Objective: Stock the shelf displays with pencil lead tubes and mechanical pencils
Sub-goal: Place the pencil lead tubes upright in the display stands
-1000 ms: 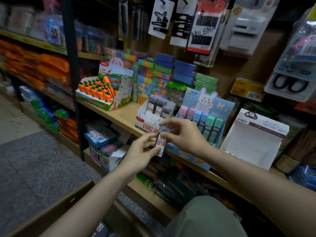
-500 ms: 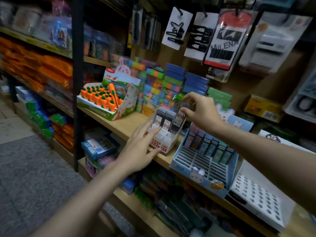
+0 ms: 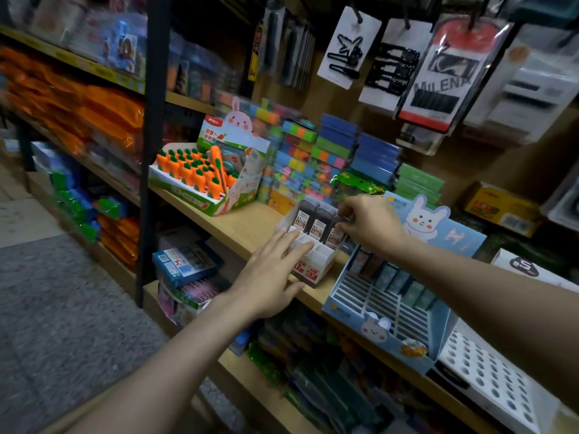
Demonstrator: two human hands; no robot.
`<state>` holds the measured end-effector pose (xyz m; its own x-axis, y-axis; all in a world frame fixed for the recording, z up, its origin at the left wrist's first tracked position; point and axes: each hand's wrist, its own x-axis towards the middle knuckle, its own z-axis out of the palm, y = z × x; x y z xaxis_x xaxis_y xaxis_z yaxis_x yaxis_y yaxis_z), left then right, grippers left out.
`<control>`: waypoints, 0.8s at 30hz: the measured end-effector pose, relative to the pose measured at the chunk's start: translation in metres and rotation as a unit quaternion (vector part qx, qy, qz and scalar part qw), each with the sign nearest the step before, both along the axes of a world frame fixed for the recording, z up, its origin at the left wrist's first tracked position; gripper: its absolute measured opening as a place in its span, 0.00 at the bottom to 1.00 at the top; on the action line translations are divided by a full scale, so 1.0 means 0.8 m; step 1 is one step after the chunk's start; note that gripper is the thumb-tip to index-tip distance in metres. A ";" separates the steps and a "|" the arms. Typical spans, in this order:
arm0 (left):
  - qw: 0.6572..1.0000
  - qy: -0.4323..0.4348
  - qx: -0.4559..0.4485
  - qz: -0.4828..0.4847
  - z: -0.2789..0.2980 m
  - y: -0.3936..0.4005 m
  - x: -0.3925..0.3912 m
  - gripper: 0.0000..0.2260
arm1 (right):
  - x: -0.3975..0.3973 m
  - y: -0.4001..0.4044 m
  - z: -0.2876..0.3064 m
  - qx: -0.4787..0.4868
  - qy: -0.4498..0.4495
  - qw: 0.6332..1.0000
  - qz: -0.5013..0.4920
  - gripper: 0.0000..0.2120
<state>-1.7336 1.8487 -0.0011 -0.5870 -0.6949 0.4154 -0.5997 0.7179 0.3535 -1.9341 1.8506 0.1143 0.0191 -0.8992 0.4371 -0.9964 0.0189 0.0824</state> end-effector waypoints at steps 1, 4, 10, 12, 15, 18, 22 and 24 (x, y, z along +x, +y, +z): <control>1.000 -0.002 0.001 -0.001 0.000 0.000 0.001 0.33 | 0.001 -0.001 -0.001 -0.002 0.007 1.000 -0.005 0.09; 1.000 -0.005 0.007 -0.006 0.002 0.001 0.001 0.34 | 0.004 -0.002 0.001 0.003 0.011 1.000 -0.025 0.13; 1.000 -0.007 0.012 -0.012 0.001 0.002 0.002 0.35 | 0.008 -0.003 0.005 0.022 -0.050 0.998 -0.025 0.17; 1.000 -0.004 0.016 -0.013 0.001 0.002 0.001 0.35 | 0.008 -0.004 0.004 0.026 -0.017 0.999 -0.022 0.15; 1.000 -0.002 0.017 -0.014 0.000 0.001 0.001 0.34 | 0.008 -0.005 0.002 0.036 -0.014 0.999 -0.028 0.16; 1.000 -0.001 0.016 -0.013 -0.001 0.000 0.000 0.34 | 0.008 -0.006 0.002 0.046 -0.042 0.997 -0.037 0.16; 1.000 0.003 0.015 -0.013 -0.002 0.000 -0.001 0.35 | 0.007 -0.006 0.000 0.041 -0.041 0.998 -0.036 0.20; 1.000 0.003 0.019 -0.013 -0.002 0.000 -0.002 0.35 | 0.008 -0.004 -0.002 0.038 -0.025 0.998 -0.036 0.21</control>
